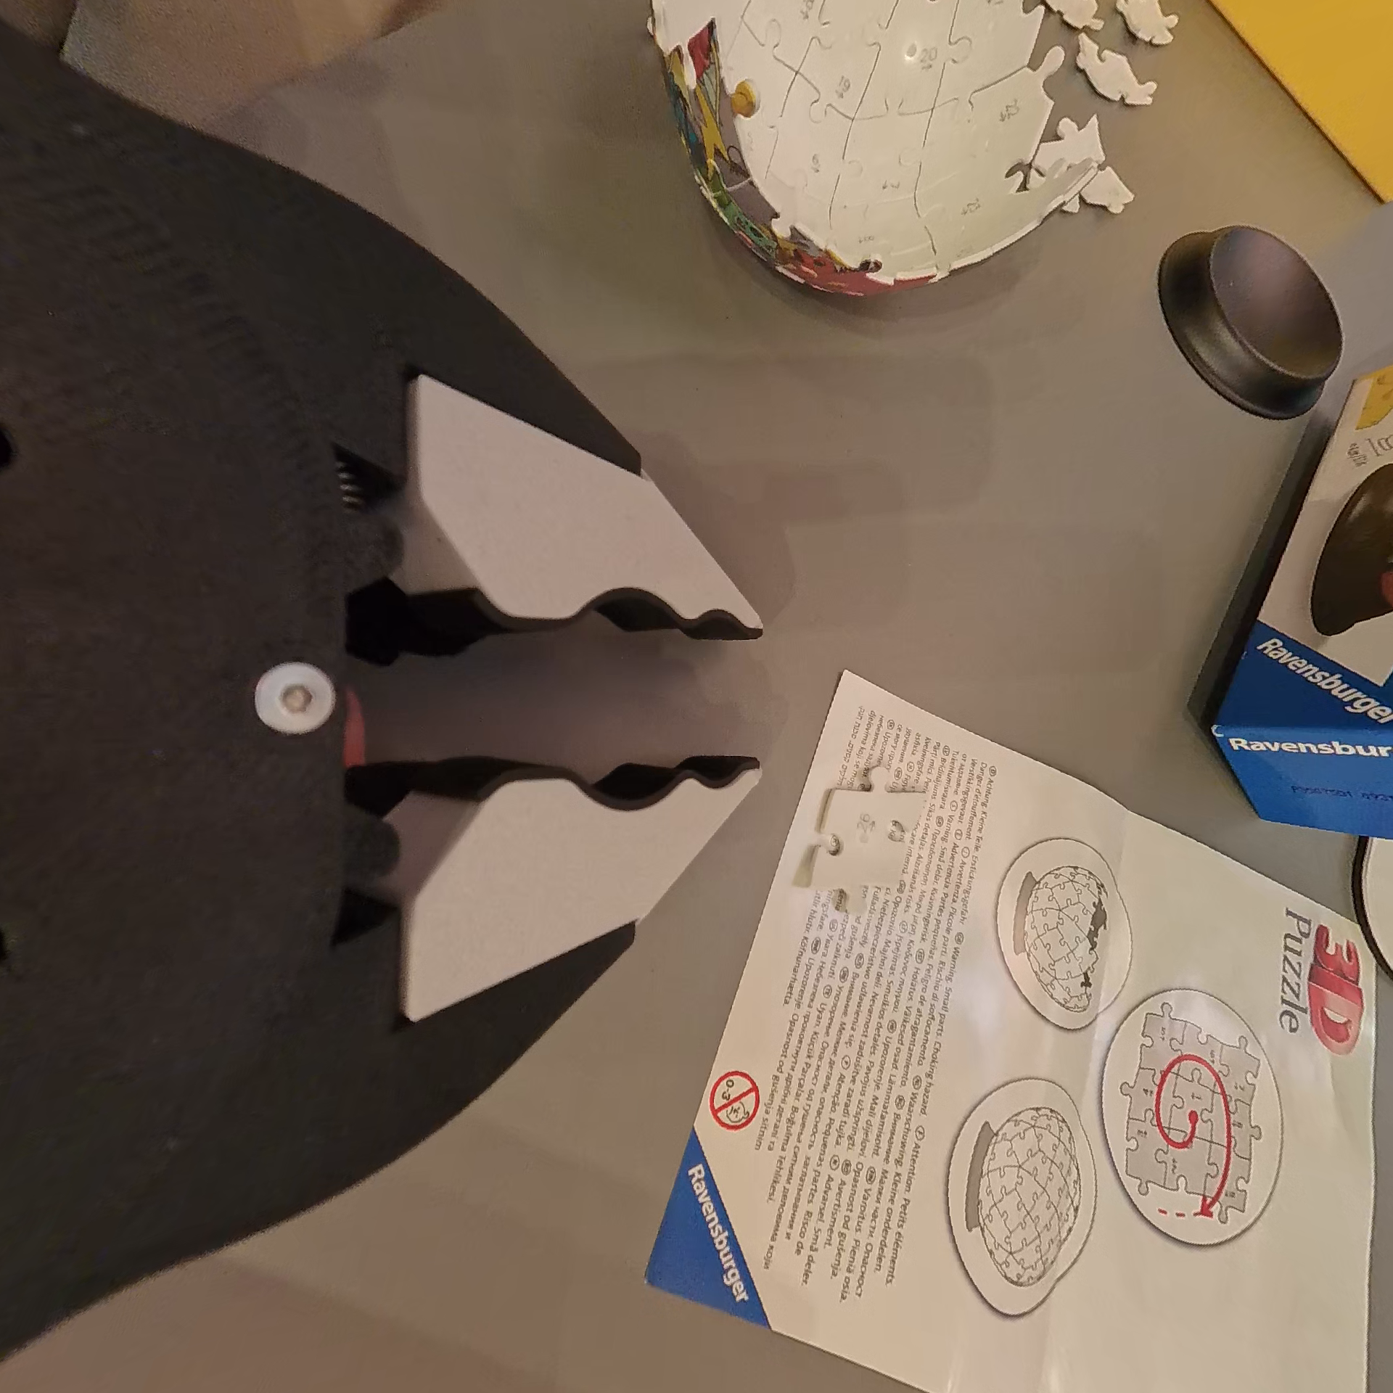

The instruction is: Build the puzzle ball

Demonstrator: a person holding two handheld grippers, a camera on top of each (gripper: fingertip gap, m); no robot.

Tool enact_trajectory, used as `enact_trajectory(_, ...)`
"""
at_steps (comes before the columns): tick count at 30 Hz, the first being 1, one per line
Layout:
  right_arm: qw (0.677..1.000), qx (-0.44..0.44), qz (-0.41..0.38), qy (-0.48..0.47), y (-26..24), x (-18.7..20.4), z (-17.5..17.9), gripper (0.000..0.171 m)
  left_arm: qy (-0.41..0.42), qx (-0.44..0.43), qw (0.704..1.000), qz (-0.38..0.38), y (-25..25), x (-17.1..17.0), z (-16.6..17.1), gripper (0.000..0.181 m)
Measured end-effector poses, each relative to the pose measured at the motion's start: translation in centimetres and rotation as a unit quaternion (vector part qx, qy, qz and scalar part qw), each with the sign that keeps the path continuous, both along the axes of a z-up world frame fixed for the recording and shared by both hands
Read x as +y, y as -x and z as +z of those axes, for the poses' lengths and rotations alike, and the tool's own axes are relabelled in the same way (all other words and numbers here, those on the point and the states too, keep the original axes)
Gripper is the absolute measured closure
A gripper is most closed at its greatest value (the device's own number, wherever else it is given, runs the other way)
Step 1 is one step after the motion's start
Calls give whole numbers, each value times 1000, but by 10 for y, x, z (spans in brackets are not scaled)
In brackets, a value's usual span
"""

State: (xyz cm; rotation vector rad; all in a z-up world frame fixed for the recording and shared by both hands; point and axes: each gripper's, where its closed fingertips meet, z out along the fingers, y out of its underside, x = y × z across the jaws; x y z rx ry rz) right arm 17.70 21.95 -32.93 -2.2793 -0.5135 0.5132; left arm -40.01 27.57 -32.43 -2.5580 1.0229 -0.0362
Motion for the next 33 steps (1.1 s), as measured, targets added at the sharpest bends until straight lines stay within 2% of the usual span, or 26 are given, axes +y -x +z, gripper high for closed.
enact_trajectory(9, 1000, 0, 1, 0, 0, 0, 0, 141, -29, 12, 999, 28, 14, 8, 11, 179)
enact_trajectory(15, 1000, 0, 2, 0, 1, 0, 0, 141, -4, -124, 992, 16, -11, -2, 27, 179)
enact_trajectory(18, 1000, 1, 2, 0, 1, 0, 0, 141, 23, -170, 985, 33, -14, -6, 27, 179)
enact_trajectory(22, 1000, 1, 3, 0, 1, -1, 0, 141, 52, -92, 993, 60, 3, -9, 1, 178)
enact_trajectory(25, 1000, 2, 4, 0, 1, -1, 0, 140, 48, -63, 995, 63, 7, -7, -3, 177)
enact_trajectory(29, 1000, 3, 5, 1, 1, -1, 0, 140, 47, -37, 998, 34, 9, -15, 1, 169)
enact_trajectory(33, 1000, 4, 5, 1, 1, -1, 0, 140, 12, -41, 998, 35, 14, -12, 26, 167)
